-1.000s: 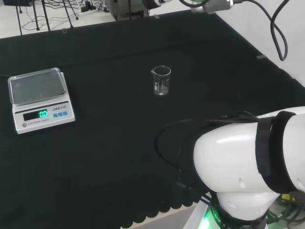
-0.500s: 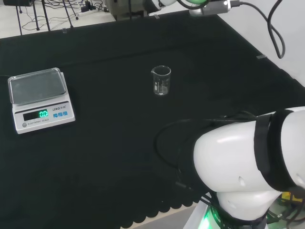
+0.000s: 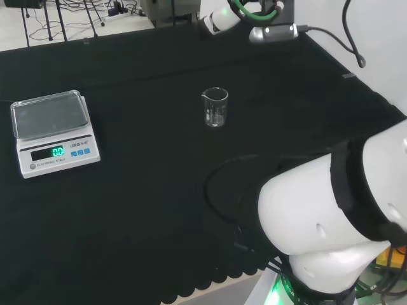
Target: Pick up the beaker.
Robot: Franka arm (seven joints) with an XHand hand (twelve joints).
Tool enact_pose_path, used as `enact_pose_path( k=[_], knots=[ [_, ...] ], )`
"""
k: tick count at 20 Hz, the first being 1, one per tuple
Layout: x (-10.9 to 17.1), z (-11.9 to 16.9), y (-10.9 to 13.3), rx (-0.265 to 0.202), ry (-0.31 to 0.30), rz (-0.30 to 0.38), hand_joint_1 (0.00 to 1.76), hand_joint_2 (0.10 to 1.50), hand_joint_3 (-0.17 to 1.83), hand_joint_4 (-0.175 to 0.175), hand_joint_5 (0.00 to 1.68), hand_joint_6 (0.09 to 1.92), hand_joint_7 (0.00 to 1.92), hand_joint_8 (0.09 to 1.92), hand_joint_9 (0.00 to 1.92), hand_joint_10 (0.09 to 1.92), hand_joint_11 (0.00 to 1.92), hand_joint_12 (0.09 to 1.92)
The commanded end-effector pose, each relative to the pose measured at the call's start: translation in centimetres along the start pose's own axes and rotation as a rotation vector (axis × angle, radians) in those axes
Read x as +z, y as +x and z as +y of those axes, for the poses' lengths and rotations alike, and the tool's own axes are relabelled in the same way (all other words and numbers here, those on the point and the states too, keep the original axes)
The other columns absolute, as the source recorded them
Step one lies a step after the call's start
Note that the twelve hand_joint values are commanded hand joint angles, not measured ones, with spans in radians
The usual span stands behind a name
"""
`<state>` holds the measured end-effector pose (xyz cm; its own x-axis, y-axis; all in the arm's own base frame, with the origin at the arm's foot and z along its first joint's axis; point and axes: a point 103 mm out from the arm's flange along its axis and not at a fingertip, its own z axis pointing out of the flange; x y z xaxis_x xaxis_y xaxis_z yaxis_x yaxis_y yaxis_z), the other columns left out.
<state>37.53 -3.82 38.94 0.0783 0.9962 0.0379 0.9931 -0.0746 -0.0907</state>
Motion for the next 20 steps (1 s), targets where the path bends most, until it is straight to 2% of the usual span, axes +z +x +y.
enact_pose_path(
  k=[1,7,10,13,16,20],
  knots=[
    [6.0,6.1,-2.6,0.0,-0.023,0.012,0.59,0.75,0.23,0.015,0.04,0.09,0.0,0.62,0.03,0.87,0.0,1.03],
    [11.4,10.6,-2.4,-0.019,0.046,0.029,0.6,0.76,0.21,0.015,0.03,0.09,0.0,0.6,0.01,0.87,0.0,0.99],
    [14.2,12.2,-1.9,-0.021,0.08,-0.005,0.6,0.76,0.21,0.015,0.03,0.09,0.0,0.6,0.01,0.87,0.0,0.98],
    [16.8,13.4,-1.7,-0.018,0.115,0.02,0.6,0.76,0.21,0.015,0.03,0.09,0.0,0.6,0.01,0.87,0.0,0.98],
    [18.7,14.3,-2.0,-0.007,0.138,0.039,0.6,0.76,0.21,0.015,0.03,0.09,0.0,0.6,0.01,0.87,0.0,0.97],
    [21.0,15.2,-3.2,0.03,0.174,0.072,0.6,0.76,0.2,0.015,0.03,0.09,0.0,0.59,0.0,0.87,0.0,0.92]
  ],
)
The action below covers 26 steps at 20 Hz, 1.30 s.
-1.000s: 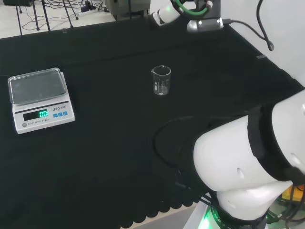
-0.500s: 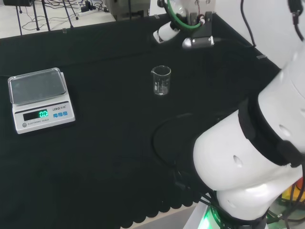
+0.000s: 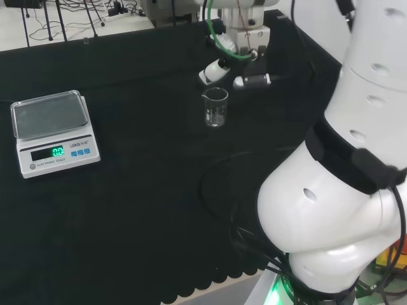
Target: Pick up the beaker.
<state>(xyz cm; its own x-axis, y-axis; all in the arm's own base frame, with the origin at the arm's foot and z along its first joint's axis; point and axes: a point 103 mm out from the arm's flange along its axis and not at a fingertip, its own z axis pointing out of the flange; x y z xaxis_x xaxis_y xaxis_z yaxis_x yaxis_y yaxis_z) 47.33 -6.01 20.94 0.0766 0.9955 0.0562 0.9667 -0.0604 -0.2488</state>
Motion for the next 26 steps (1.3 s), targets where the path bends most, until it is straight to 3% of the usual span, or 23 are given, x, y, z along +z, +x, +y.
enact_pose_path(
  k=[1,9,26],
  knots=[
    [3.8,4.5,-1.5,0.038,0.02,0.061,0.6,0.76,0.2,0.015,0.03,0.09,0.0,0.59,0.0,0.86,0.0,0.91],
    [6.9,5.4,-3.5,0.086,0.093,0.091,0.6,0.77,0.19,0.015,0.02,0.09,0.0,0.58,0.0,0.86,0.0,0.89],
    [9.7,7.6,-2.5,0.074,0.15,0.063,0.61,0.77,0.19,0.02,0.03,0.09,0.0,0.55,0.0,0.85,0.0,0.87]
  ],
)
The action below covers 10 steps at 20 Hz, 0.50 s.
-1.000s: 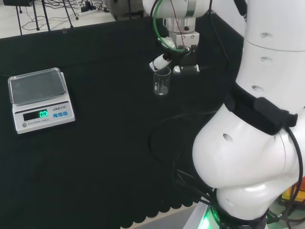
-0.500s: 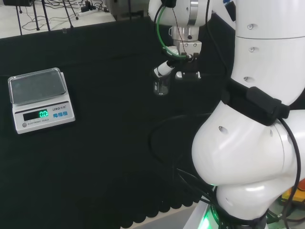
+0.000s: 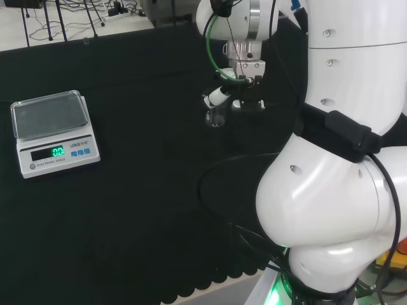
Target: Pick up the beaker.
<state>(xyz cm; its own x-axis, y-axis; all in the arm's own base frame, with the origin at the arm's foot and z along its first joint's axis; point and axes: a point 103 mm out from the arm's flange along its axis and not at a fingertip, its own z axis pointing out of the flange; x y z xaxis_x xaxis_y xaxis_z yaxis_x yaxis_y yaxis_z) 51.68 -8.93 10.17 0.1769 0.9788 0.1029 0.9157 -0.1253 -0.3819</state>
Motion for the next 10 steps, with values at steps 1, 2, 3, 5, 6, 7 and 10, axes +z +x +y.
enact_pose_path(
  k=[1,2,3,5,6,7,10],
  knots=[
    [0.62,0.61,0.75,-0.007,0.019,-0.018,0.61,0.78,0.18,0.021,0.04,0.09,0.0,0.55,0.0,0.85,0.0,0.87],
    [0.7,0.7,0.84,-0.007,0.022,-0.023,0.62,0.78,0.18,0.022,0.05,0.09,0.0,0.57,0.0,0.86,0.0,0.89],
    [0.78,0.77,0.91,-0.006,0.025,-0.029,0.64,0.78,0.18,0.024,0.06,0.09,0.01,0.59,0.01,0.86,0.0,0.93],
    [0.9,0.93,1.02,-0.005,0.03,-0.035,0.68,0.79,0.19,0.029,0.08,0.09,0.02,0.63,0.03,0.87,0.0,1.04],
    [0.95,0.96,1.12,-0.003,0.029,-0.04,0.7,0.79,0.2,0.032,0.1,0.09,0.03,0.65,0.04,0.87,0.0,1.08],
    [0.97,0.97,1.16,-0.001,0.028,-0.043,0.72,0.79,0.21,0.035,0.11,0.09,0.05,0.66,0.05,0.87,0.0,1.13],
    [0.95,1.01,1.13,0.006,0.011,-0.054,0.81,0.79,0.27,0.042,0.22,0.09,0.19,0.74,0.23,0.87,0.04,1.39]
  ],
)
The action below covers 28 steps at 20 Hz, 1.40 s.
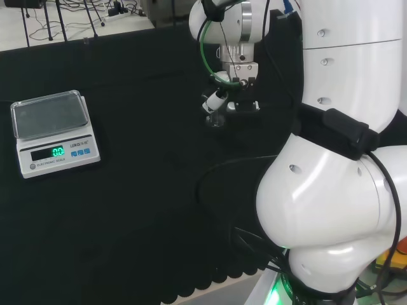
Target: Pick up the beaker.
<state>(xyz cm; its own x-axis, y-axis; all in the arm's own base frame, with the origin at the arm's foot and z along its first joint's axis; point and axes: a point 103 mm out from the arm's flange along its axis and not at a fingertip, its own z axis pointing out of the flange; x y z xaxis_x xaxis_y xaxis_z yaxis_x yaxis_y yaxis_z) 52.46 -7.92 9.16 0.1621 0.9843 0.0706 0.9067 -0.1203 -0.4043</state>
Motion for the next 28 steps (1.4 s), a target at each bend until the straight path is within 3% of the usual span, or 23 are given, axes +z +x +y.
enact_pose_path(
  k=[1,3,5,7,10,12,14,16,21,28],
  knots=[
    [0.1,0.1,0.2,0.009,-0.021,-0.02,0.85,0.78,0.35,0.042,0.26,0.09,0.25,0.78,0.32,0.86,0.12,1.42],
    [0.1,0.1,0.2,0.013,-0.034,-0.024,0.92,0.72,0.53,0.039,0.35,0.18,0.38,0.86,0.5,0.83,0.3,1.4],
    [0.1,0.1,0.2,0.015,-0.044,-0.023,0.98,0.69,0.66,0.033,0.33,0.7,0.48,0.96,0.65,0.81,0.48,1.34],
    [0.0,0.1,0.2,0.015,-0.054,-0.022,1.04,0.69,0.75,0.017,0.35,1.1,0.55,1.06,0.79,0.82,0.67,1.27],
    [-0.1,0.2,0.2,0.015,-0.073,-0.017,1.11,0.71,0.82,-0.031,0.44,1.35,0.62,1.3,0.91,0.95,0.9,1.15],
    [-0.1,0.3,0.2,0.016,-0.082,-0.014,1.1,0.92,0.58,-0.122,0.64,1.42,0.66,1.43,0.95,1.07,1.05,1.05],
    [0.0,0.3,0.3,0.018,-0.083,-0.018,1.13,1.03,0.43,-0.053,0.68,1.43,0.76,1.46,0.97,1.14,1.14,0.98],
    [0.0,0.4,0.4,0.02,-0.084,-0.022,1.15,1.05,0.4,-0.019,0.69,1.42,0.79,1.47,0.98,1.16,1.18,0.95],
    [-1.3,0.0,0.0,0.017,-0.098,-0.008,1.16,1.02,0.47,-0.004,0.72,1.41,0.81,1.48,0.99,1.18,1.19,0.93],
    [-6.5,-1.6,0.5,-0.005,-0.159,-0.017,1.16,0.95,0.58,0.01,0.76,1.4,0.81,1.49,0.98,1.2,1.18,0.93]
  ],
)
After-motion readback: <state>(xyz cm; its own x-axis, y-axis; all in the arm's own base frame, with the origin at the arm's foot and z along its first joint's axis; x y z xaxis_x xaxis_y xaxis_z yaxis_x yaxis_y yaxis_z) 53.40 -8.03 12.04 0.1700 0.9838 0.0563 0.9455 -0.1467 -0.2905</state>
